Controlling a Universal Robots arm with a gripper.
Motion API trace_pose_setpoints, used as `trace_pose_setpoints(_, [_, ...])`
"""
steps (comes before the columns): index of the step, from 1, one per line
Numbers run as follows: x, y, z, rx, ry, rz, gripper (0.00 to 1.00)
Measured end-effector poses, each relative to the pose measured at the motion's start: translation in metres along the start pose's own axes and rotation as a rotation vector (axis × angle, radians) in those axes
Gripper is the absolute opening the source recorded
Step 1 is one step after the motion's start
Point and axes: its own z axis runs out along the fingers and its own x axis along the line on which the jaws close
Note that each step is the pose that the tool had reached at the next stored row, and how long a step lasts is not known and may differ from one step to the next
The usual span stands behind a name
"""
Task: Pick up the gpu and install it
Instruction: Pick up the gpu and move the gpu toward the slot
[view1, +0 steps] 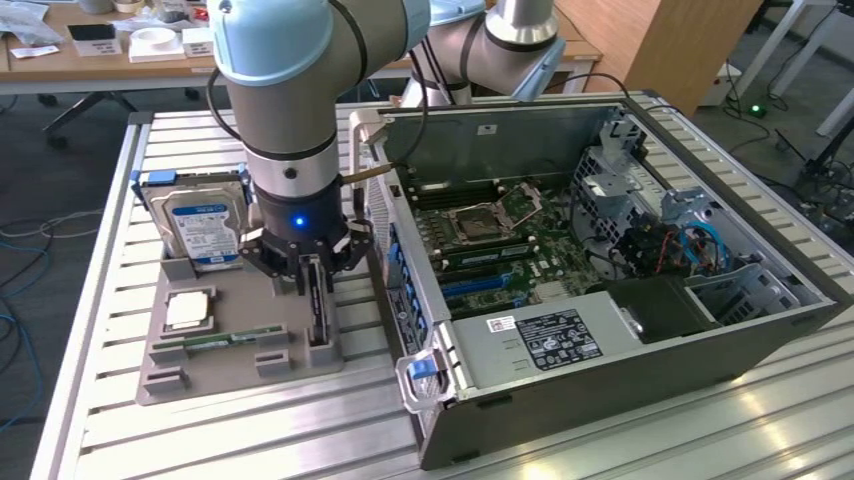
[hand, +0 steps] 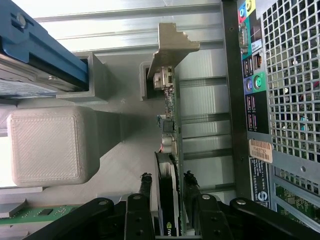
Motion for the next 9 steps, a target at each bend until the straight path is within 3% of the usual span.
trace_pose_setpoints(9, [0.0, 0.0, 0.0, 0.0001, 0.0, 0.0, 0.39])
